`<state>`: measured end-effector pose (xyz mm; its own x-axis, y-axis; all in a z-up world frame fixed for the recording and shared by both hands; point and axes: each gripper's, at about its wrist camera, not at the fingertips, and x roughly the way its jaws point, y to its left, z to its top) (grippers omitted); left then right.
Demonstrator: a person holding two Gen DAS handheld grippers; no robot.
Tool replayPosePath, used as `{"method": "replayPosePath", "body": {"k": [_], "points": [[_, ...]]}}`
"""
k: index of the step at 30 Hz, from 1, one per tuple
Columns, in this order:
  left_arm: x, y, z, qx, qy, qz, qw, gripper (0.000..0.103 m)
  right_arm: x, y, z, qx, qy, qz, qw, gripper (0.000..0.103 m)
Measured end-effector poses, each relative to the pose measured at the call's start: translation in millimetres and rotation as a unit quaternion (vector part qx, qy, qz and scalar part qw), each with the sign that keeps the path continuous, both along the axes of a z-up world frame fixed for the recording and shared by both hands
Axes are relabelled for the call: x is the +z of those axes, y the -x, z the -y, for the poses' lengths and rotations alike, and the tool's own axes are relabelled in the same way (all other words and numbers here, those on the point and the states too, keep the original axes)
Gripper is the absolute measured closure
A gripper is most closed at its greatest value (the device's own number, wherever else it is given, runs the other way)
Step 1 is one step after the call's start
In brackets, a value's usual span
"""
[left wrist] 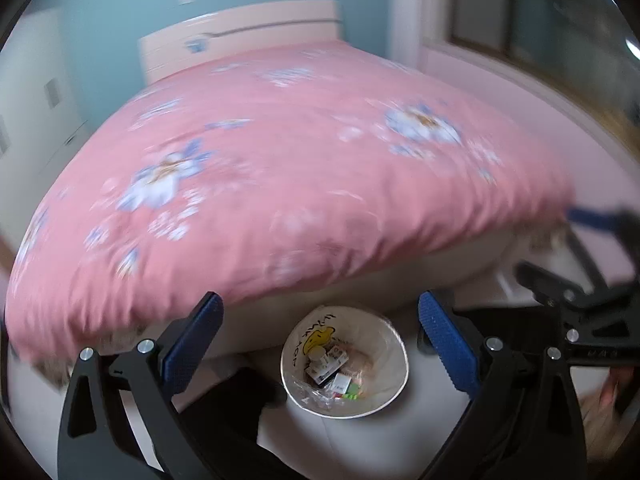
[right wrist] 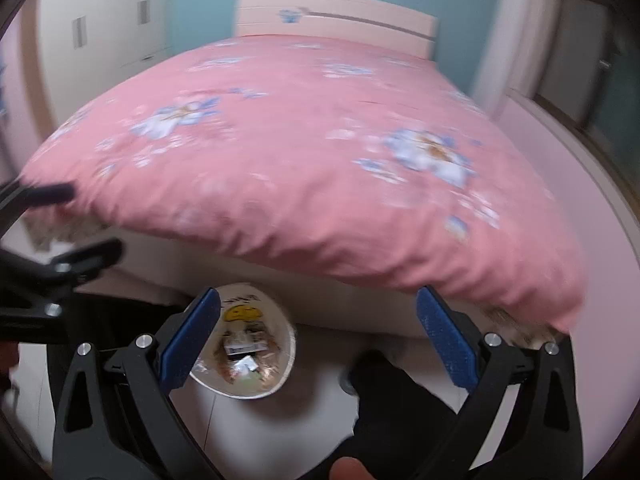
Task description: Collect trash
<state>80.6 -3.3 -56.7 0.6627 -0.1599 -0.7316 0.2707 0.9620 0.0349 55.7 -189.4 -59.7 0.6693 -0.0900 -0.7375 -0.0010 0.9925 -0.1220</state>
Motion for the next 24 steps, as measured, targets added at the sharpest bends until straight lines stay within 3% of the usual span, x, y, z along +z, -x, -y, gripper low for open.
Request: {"method": "replayPosePath", "body": {"k": [5,10,15,24], "points": [[11.4,33.6,-7.1,0.059,0.004,0.021,0.9980,0.004,20.0,41.4,2.6,-0.035,-0.055,0.023,0.998,0.007],[28.0,69.0,-10.8,0.097,0.009,0.046,0.9942,0.004,37.1,76.4,-3.9,-0.048,-0.069,0.050,0.995,0.007],[31.5,91.4,-7.7,0.107,0.000,0.050,0.9929,0.004,36.5,99.2,-20.4,-0.031,-0.044,0.058,0.997,0.007],[31.2,103.4,-9.0,0.111,0.004,0.050,0.9926,0.004,34.9,112.0,-29.7,-0.017,-0.051,0.052,0.997,0.007]]}}
